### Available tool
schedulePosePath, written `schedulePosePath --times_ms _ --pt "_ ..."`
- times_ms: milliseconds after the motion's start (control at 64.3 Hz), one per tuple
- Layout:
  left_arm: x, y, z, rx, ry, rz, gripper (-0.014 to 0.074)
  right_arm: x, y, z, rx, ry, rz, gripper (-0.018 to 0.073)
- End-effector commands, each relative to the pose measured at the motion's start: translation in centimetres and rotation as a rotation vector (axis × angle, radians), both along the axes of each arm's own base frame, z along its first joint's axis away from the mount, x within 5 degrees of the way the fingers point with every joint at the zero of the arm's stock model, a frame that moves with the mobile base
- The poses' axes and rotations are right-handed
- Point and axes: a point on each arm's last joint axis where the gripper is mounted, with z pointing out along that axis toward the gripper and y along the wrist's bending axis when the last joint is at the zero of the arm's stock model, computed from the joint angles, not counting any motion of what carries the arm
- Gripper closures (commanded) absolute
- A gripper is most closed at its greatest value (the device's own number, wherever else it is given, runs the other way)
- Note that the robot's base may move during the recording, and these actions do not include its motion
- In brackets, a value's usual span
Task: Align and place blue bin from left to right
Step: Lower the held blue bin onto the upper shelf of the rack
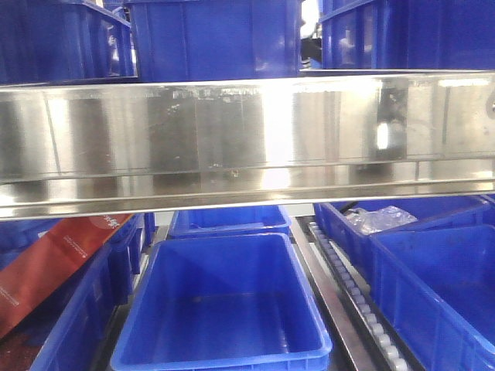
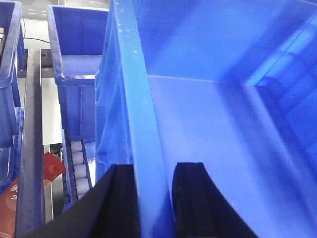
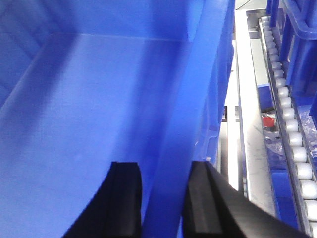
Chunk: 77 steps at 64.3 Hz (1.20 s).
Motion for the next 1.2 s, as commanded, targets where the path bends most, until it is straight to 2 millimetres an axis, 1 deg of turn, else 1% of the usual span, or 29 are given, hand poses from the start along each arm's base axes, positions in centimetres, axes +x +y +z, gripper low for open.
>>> schedulePosePath --times_ms 0,265,342,451,622,747,887,1043,1183 --pt "-1.3 -0.8 2.4 -0.090 -0.136 -0.050 0.0708 -1.0 0.9 2.2 0.069 -0.143 0.070 0.0626" --pt "-1.3 -0.8 2.2 -0.084 -0.116 -0.053 0.0708 -0.9 0.7 2.2 0.069 -0.146 0.064 0.0626" --pt "-0.9 -1.0 1.4 -0.068 -0.059 -0.061 0.0708 -0.4 0.4 2.0 0.070 -0.148 0.050 0.0626" --pt "-0.2 -1.2 0.1 -0.051 0.021 -0.070 0.0708 0.9 -0.1 1.1 0.058 -0.125 0.028 0.0626" --pt "1.7 -1.4 -2.5 -0.015 0.133 -0.057 0.0708 3.7 0.2 -1.4 0.011 -0.069 0.032 0.0626" --pt "2.8 -1.3 -3.7 0.035 0.172 -0.033 0.0708 6.0 0.7 -3.6 -0.009 -0.026 0.036 0.0626" --pt "4.2 -1.3 -5.4 0.069 0.216 -0.018 0.0708 8.0 1.1 -5.7 -0.024 0.009 0.035 0.0626" --pt "5.7 -1.6 -7.3 0.079 0.267 -0.019 0.0708 9.6 1.3 -7.7 -0.047 0.036 0.025 0.0626" --pt "6.4 -1.7 -8.4 0.094 0.310 -0.019 0.0697 10.3 1.3 -8.5 -0.059 0.051 0.026 0.0601"
